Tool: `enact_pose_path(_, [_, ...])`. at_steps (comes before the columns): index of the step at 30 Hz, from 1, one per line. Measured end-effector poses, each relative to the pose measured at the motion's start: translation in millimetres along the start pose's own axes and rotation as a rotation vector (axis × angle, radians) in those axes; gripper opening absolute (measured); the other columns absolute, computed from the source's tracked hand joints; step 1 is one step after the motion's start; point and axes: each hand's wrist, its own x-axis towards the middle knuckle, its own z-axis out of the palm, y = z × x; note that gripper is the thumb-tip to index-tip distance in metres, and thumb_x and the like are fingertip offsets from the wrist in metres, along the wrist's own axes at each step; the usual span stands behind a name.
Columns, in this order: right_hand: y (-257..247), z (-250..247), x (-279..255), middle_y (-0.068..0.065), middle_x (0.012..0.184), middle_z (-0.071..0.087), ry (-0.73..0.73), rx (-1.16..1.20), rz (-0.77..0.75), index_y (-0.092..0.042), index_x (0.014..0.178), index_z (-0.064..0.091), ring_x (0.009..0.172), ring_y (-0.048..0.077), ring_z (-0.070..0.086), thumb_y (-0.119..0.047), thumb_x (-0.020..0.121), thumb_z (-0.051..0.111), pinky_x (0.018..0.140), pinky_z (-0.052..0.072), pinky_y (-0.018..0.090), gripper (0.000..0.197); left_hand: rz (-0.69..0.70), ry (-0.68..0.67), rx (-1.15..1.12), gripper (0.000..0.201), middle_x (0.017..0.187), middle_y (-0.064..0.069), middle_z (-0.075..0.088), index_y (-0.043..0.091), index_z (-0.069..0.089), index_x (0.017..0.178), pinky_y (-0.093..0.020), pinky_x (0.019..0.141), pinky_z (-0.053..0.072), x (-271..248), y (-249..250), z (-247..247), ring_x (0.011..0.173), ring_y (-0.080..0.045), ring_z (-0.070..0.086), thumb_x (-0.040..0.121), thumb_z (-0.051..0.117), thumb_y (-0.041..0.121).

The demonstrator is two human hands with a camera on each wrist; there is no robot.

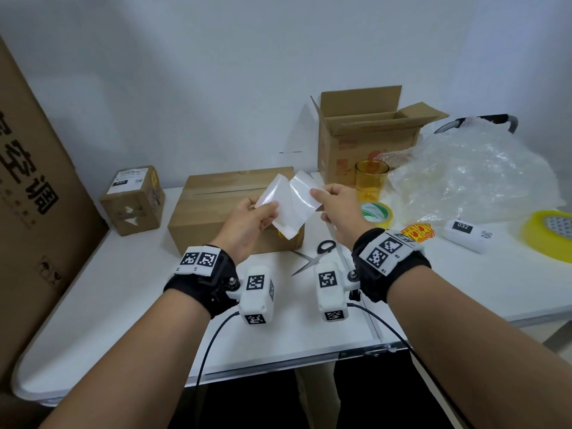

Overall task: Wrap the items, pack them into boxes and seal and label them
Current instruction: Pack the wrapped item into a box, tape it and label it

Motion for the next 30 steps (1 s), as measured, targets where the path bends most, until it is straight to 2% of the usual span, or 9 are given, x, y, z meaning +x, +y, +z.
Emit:
enact_pose_path(5, [4.3, -14.8, 8.3, 0.005, 0.086, 0.058, 0.091, 0.137, 0.116, -0.016, 0.082, 0.053, 0.067, 0.011, 0.054, -0.016, 0.096, 0.056, 0.049, 0.036, 0.019, 0.014, 0.038, 0.117, 0.055, 0.005, 0.071, 0.000, 0.061, 0.011, 0.062, 0.092, -0.020, 0.067, 0.048, 3.4, 5.6, -1.4, 0.067, -0.011, 0.054, 0.096, 0.061, 0.013])
enact_pose_path(9, [17.2, -48.3, 22.0, 0.006, 0.070, 0.054, 0.300, 0.268, 0.232, -0.011, 0.079, 0.050, 0.053, 0.012, 0.046, -0.010, 0.095, 0.049, 0.041, 0.031, 0.019, 0.016, 0.119, 0.189, 0.067, 0.007, 0.097, -0.003, 0.067, 0.019, 0.061, 0.103, -0.018, 0.056, 0.052, -1.9, 12.8, 5.0, 0.060, -0.009, 0.062, 0.099, 0.057, 0.015])
enact_pose_path(11, [25.0, -70.2, 28.2, 0.005, 0.067, 0.052, 0.371, 0.249, 0.248, -0.011, 0.078, 0.048, 0.049, 0.012, 0.044, -0.010, 0.095, 0.045, 0.038, 0.033, 0.018, 0.018, 0.203, 0.186, 0.183, 0.007, 0.099, -0.003, 0.069, 0.019, 0.061, 0.103, -0.019, 0.054, 0.053, -2.3, 14.0, 12.4, 0.058, -0.011, 0.066, 0.098, 0.057, 0.016])
enact_pose_path(15, [35.3, -109.1, 35.2, 0.005, 0.073, 0.055, 0.505, 0.215, 0.220, -0.014, 0.077, 0.050, 0.054, 0.012, 0.048, -0.015, 0.096, 0.042, 0.044, 0.038, 0.021, 0.021, 0.470, -0.015, 0.763, 0.014, 0.099, 0.006, 0.071, 0.020, 0.066, 0.109, -0.020, 0.067, 0.053, 5.7, 7.2, 37.8, 0.079, -0.007, 0.069, 0.097, 0.059, 0.021])
enact_pose_path(17, [41.2, -120.5, 37.9, 0.008, 0.081, 0.066, 0.616, 0.209, 0.219, -0.010, 0.095, 0.061, 0.056, 0.014, 0.054, -0.020, 0.091, 0.044, 0.050, 0.039, 0.026, 0.020, 0.608, -0.185, 1.045, 0.016, 0.101, 0.004, 0.071, 0.018, 0.069, 0.107, -0.026, 0.079, 0.051, 10.2, -2.6, 55.5, 0.090, -0.010, 0.064, 0.096, 0.059, 0.017])
enact_pose_path(19, [45.3, -128.7, 40.7, 0.010, 0.094, 0.070, 0.646, 0.204, 0.204, -0.008, 0.111, 0.061, 0.055, 0.010, 0.059, -0.019, 0.092, 0.046, 0.047, 0.041, 0.023, 0.027, 0.648, -0.337, 1.130, 0.017, 0.104, 0.001, 0.069, 0.016, 0.071, 0.106, -0.032, 0.085, 0.050, 15.4, -16.7, 72.9, 0.093, -0.015, 0.063, 0.095, 0.058, 0.012])
enact_pose_path(24, [48.4, -141.8, 42.4, 0.010, 0.104, 0.067, 0.682, 0.212, 0.171, -0.013, 0.104, 0.054, 0.058, 0.007, 0.059, -0.019, 0.096, 0.046, 0.043, 0.037, 0.022, 0.013, 0.630, -0.522, 1.213, 0.027, 0.114, -0.007, 0.067, 0.011, 0.069, 0.112, -0.033, 0.091, 0.046, 28.4, -44.6, 104.1, 0.105, -0.024, 0.062, 0.094, 0.052, 0.002])
enact_pose_path(27, [48.2, -146.8, 43.9, 0.012, 0.105, 0.067, 0.679, 0.177, 0.143, -0.012, 0.103, 0.056, 0.057, 0.007, 0.058, -0.016, 0.095, 0.046, 0.041, 0.036, 0.022, 0.014, 0.446, -0.670, 1.327, 0.051, 0.136, -0.001, 0.056, 0.020, 0.059, 0.131, -0.024, 0.093, 0.042, 30.1, -50.5, 113.8, 0.115, -0.020, 0.058, 0.089, 0.046, -0.006])
enact_pose_path(30, [46.3, -149.5, 44.1, 0.013, 0.103, 0.068, 0.652, 0.130, 0.109, -0.012, 0.101, 0.056, 0.058, 0.009, 0.057, -0.011, 0.091, 0.046, 0.042, 0.035, 0.020, 0.015, 0.336, -0.695, 1.410, 0.059, 0.133, 0.004, 0.054, 0.033, 0.045, 0.137, -0.032, 0.084, 0.051, 27.4, -45.9, 116.1, 0.089, -0.011, 0.066, 0.087, 0.046, 0.003])
